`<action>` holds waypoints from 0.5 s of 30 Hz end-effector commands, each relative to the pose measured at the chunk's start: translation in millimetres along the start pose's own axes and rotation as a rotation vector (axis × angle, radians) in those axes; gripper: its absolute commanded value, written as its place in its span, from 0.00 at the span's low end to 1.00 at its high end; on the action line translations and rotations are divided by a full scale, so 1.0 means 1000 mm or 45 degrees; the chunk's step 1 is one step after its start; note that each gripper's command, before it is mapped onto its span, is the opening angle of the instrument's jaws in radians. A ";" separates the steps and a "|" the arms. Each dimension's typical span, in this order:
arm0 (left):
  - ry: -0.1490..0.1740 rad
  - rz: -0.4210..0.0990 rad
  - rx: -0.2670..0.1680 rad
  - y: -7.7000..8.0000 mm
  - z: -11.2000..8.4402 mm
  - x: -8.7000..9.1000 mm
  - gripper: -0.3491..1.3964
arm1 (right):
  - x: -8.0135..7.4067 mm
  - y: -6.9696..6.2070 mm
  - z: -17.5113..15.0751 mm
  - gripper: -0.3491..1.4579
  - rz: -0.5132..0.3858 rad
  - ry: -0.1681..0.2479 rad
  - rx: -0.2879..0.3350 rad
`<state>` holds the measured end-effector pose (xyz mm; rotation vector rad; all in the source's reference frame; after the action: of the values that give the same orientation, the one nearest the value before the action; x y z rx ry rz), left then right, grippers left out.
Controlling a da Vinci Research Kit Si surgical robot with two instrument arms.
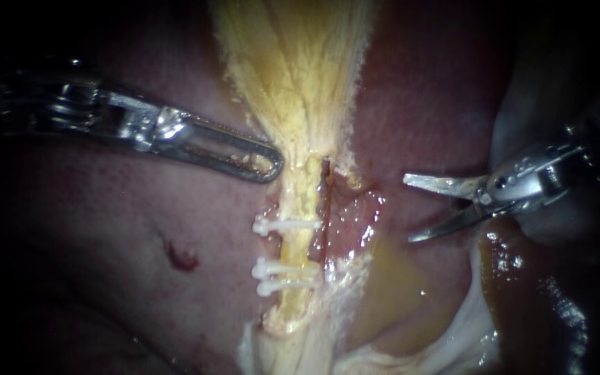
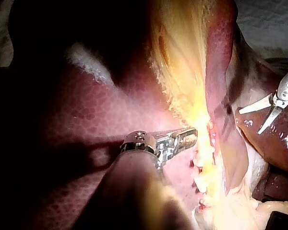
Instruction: Go to the cutting position left tube
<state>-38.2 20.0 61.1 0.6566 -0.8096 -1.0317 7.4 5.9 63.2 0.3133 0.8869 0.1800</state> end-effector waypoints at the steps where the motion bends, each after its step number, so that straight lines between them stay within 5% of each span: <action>1: 0.001 0.000 0.001 -0.0001 -0.0003 0.0000 0.00 | 0.0000 0.0000 0.0000 0.99 -0.001 0.000 0.001; 15: -0.024 -0.007 -0.033 0.0002 -0.0079 -0.0006 0.00 | 0.0001 0.0001 -0.0002 0.99 0.000 0.000 0.002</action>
<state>-31.6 21.4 56.7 0.6305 -0.8093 -1.0518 7.2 6.0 63.1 0.3143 0.8868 0.1792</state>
